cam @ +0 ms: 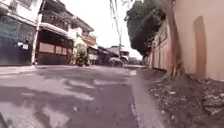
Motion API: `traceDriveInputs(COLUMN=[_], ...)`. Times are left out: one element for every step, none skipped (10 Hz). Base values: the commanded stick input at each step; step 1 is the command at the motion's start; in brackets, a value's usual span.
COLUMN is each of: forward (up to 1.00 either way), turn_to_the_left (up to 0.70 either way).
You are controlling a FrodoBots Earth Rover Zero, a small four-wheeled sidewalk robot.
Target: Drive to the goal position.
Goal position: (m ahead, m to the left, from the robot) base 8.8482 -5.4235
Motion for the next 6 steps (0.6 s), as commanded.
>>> traceDriveInputs(forward=[0.70,0.70,0.70,0.70,0.70,0.70], turn_to_the_left=[0.00,0.00,0.00,0.00,0.00,0.00])
